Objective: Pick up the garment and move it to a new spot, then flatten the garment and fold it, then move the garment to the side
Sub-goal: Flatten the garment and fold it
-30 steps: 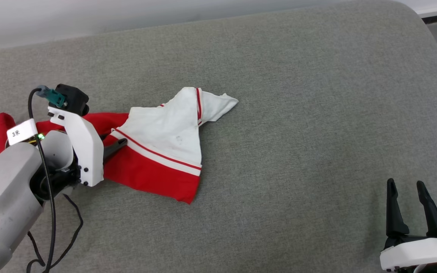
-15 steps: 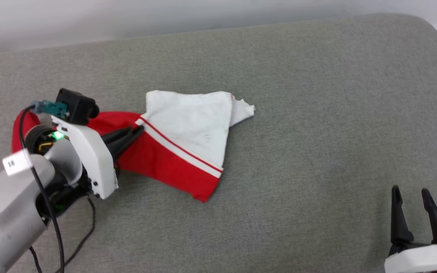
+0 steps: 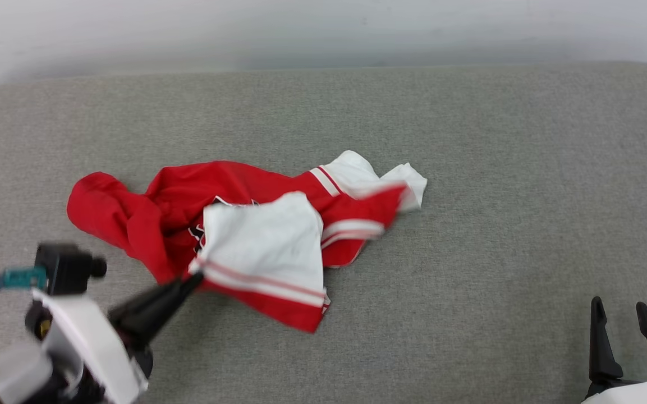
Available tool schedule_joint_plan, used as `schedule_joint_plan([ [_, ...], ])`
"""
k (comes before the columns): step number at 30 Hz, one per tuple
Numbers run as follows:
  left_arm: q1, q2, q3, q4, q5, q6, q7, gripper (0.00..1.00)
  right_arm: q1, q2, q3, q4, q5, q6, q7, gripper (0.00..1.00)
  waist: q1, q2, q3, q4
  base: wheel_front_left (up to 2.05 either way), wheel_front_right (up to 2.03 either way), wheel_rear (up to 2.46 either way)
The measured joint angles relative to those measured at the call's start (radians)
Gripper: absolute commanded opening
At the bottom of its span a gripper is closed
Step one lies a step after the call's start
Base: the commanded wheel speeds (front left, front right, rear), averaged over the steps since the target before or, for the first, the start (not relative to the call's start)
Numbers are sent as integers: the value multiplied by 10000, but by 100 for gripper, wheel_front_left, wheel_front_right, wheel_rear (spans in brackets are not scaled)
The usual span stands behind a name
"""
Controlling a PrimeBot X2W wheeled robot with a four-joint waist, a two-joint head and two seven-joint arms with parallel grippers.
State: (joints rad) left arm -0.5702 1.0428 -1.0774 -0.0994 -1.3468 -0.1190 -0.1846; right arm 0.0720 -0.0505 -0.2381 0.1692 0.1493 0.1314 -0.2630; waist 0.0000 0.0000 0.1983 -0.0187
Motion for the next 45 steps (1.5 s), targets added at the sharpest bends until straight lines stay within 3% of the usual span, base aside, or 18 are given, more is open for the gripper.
schedule_joint_plan([
  [4, 1144, 466, -324, -253, -1348, 0, 198, 17, 87, -2, -50, -12, -46, -2, 0, 100, 0, 0, -89, 167, 0, 0, 0],
  [6, 1361, 621, -441, -174, -1651, 0, 334, 0, 121, -2, -56, -6, -88, -2, 0, 100, 0, 0, -113, 222, 0, 0, 0],
  [11, 1865, 723, -725, -69, -2661, -29, 892, 0, 118, -4, -54, 0, -100, -2, 0, 100, -1, 0, -133, 210, 0, 0, 0],
  [15, 2061, 648, -920, 566, -3103, 267, 1308, 0, 123, -4, -79, 23, -100, 0, -2, 100, -1, 0, -161, 164, 0, 0, 0],
  [18, 2173, 464, -1057, 1241, -3037, 767, 1323, 1, 139, -4, -79, 71, -94, 0, 0, 100, 0, 0, -177, 74, 0, 0, 0],
  [22, 2283, 58, -1030, 1722, -3139, 690, 1078, 38, 147, -4, -58, 73, -63, -2, 0, 100, -1, 0, -189, 3, 0, 0, 0],
  [23, 2336, 21, -1012, 1837, -3200, 679, 1007, 69, 150, -4, -54, 82, -56, -2, 0, 100, 0, 0, -194, -9, 0, 0, 0],
  [25, 2408, -88, -909, 1994, -3321, 648, 763, 100, 152, -4, -54, 90, -21, -2, 0, 100, -1, 0, -217, -25, 0, 0, 0],
  [28, 2414, -171, -548, 1965, -3202, 466, -21, 100, 194, -4, -71, 63, -17, 0, 0, 100, -1, 0, -256, -19, 0, 0, 0],
  [33, 2404, -92, 767, 1588, -2803, 98, -742, 100, 244, -4, -211, -92, -94, -2, 0, 100, 0, 0, -325, 81, 0, 0, 0],
  [36, 2617, -355, 2506, 1607, -2499, 31, -757, 100, 255, -6, -263, -178, -128, 0, 0, 100, 0, 0, -374, 188, 0, 0, 0],
  [40, 3428, -1367, 5056, 1547, -792, -46, -773, 100, 250, -6, -190, -280, -176, -2, 0, 100, 0, 0, -447, 304, 0, 0, 0],
  [45, 4581, -2968, 7471, 1229, 1463, -100, -782, 100, 196, -2, 23, -341, -259, 0, 0, 100, 0, 0, -499, 374, 0, 0, 0],
])
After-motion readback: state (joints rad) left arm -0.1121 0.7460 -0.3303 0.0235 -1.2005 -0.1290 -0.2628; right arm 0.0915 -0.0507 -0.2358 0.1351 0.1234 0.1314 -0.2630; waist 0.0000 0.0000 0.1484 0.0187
